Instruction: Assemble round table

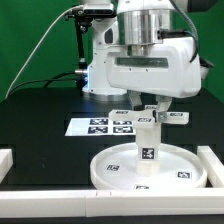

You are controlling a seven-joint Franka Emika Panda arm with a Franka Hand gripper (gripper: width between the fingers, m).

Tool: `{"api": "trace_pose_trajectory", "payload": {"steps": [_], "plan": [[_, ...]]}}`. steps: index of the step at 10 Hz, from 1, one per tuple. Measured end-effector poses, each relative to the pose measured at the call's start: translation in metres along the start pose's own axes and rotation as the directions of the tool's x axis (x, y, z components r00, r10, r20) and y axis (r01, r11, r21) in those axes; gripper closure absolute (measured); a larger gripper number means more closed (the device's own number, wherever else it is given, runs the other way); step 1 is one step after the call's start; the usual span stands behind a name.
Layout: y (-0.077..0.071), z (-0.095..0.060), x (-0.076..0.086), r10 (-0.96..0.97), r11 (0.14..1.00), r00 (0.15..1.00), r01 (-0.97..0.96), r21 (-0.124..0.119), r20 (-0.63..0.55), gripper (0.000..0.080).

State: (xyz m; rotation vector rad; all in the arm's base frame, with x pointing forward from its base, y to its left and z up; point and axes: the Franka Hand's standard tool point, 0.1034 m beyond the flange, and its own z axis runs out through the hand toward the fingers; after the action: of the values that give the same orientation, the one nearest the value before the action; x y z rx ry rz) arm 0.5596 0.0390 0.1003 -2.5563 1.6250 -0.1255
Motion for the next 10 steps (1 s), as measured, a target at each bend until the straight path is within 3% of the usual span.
{"api": "trace_pose_trajectory", "payload": {"steps": [2,3,4,5,8,10], "plan": [[0.000,0.000,0.000,0.040,0.999,0.999,-0.040,0.000,0.001,0.0358],[0.000,0.001,0.000,0.025,1.000,1.000,-0.025,-0.001,0.001,0.0267],[0.000,0.000,0.000,-0.005,1.000,1.000,0.005,-0.006,0.006,0.0267],[-0.004,-0.006,0.003,-0.066,0.998,0.998,0.066,-0.012,0.022,0.0172],[-0.007,-0.021,-0.001,-0.349,0.937,0.936,0.349,0.000,0.056,0.0150],[-0.010,-0.025,-0.002,-0.597,0.802,0.801,0.597,0.016,0.049,0.0150]]}}
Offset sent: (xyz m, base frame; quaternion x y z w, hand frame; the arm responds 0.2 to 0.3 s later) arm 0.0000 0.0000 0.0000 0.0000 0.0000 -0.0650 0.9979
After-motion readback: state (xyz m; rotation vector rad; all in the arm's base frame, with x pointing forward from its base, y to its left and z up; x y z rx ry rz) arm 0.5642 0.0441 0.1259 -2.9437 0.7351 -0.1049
